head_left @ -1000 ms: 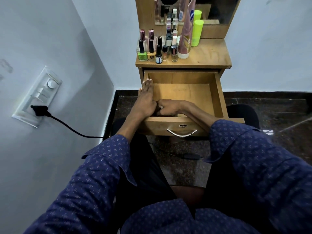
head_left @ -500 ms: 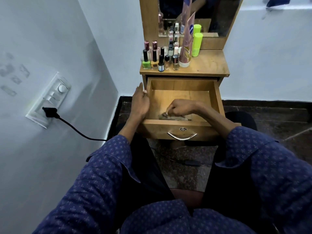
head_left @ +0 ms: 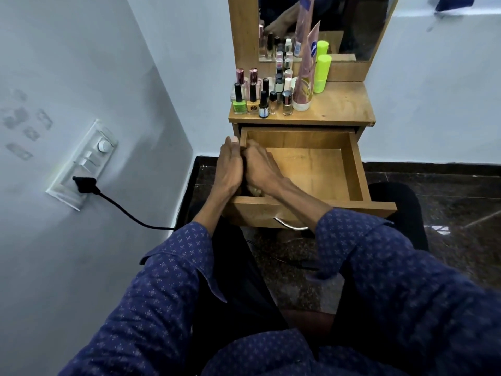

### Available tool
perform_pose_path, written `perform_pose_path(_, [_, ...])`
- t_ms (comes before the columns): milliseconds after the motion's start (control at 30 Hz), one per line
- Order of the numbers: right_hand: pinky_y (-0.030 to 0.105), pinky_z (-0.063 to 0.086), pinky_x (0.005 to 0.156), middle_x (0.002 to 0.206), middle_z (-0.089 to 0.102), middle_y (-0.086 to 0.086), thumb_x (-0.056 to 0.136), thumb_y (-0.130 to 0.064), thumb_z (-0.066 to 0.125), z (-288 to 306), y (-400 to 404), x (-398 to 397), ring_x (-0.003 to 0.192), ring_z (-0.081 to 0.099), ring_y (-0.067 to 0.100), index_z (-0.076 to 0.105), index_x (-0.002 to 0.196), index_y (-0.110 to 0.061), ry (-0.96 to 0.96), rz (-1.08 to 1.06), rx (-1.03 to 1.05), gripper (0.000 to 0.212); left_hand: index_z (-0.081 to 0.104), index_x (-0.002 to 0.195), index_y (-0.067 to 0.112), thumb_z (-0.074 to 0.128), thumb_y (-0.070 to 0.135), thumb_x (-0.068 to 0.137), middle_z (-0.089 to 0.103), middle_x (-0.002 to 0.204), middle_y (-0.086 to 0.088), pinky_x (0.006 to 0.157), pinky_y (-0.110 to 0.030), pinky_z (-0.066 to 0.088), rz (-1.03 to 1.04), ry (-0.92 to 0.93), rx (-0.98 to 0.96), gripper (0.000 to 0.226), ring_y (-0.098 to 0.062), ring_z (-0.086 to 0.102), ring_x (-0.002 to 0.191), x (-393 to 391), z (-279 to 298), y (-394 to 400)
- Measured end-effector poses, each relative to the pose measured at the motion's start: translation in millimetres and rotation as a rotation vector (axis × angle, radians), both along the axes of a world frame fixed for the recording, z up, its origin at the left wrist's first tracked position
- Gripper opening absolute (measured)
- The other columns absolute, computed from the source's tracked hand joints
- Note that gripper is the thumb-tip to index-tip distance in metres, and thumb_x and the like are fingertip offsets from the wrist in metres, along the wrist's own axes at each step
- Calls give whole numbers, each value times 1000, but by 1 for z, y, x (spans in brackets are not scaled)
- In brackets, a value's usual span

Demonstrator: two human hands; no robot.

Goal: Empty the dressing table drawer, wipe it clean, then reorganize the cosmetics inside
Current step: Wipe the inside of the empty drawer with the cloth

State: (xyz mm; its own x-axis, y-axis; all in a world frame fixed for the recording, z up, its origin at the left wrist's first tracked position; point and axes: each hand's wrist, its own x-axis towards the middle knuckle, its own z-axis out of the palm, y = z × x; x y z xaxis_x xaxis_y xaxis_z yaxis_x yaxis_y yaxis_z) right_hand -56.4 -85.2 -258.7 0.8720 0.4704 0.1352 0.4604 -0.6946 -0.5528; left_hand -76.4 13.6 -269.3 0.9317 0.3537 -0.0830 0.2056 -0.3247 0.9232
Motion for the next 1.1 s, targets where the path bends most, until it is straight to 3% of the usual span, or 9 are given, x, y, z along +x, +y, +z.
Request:
perform_pose_path(100, [38,53,75,114,61,10,108,-9,42,-2,10,30,89,61,24,63,108,-3,40,-120,125,22,4,169,15,22,52,113,6,177,-4,133,-37,6,-40,23,72,69,-16,6,163,1,-2,4])
perform_pose_path(167, [30,45,75,122,63,11,106,-6,47,-10,17,53,97,62,23,61,122,0,70,-252,119,22,0,168,14,26,45,114,1,177,-4,133,-38,4,-66,42,100,68,-16,2,163,3,-3,6])
perform_pose_path(267, [26,44,75,126,66,15,101,-1,59,-25,26,64,108,67,28,65,127,3,74,-361,156,27,9,168,10,34,25,114,12,176,-7,132,-34,9,-104,56,161,62,-19,12,162,4,-5,5])
perform_pose_path(333, [24,48,81,126,68,13,98,-2,63,-35,28,59,110,68,28,72,126,-3,66,-378,251,30,26,164,10,40,13,108,33,169,-10,127,-32,21,-96,37,181,58,-23,31,155,4,-5,5])
perform_pose_path(400, [25,50,91,128,72,11,97,-6,67,-36,26,55,115,68,26,73,130,-10,144,-447,403,34,39,156,12,41,11,102,49,157,-10,124,-40,33,-111,27,204,55,-26,47,143,5,-8,6])
perform_pose_path(500, [16,46,89,131,72,5,96,-9,70,-29,28,61,118,69,21,71,132,-16,293,-543,503,37,25,164,12,37,21,96,35,168,-12,128,-51,27,-186,76,243,70,-28,33,155,7,-13,7])
perform_pose_path(700, [28,54,80,111,79,-1,92,-14,72,-24,37,67,101,73,20,81,113,-22,373,-616,541,25,2,169,11,43,10,104,7,176,-13,133,-46,12,-295,75,270,76,-24,8,163,8,-18,7])
perform_pose_path(967, [33,61,75,85,74,-5,94,-11,69,-18,38,70,79,71,14,81,98,-18,509,-615,661,15,-4,168,12,49,16,106,-2,177,-9,133,-45,10,-334,64,315,82,-23,0,163,11,-23,7])
perform_pose_path(1100, [35,60,80,84,73,-3,95,-8,66,-23,42,65,86,73,19,69,80,-23,517,-610,645,21,2,167,6,49,19,109,4,176,-15,133,-41,9,-349,18,358,75,-25,4,163,9,-25,6])
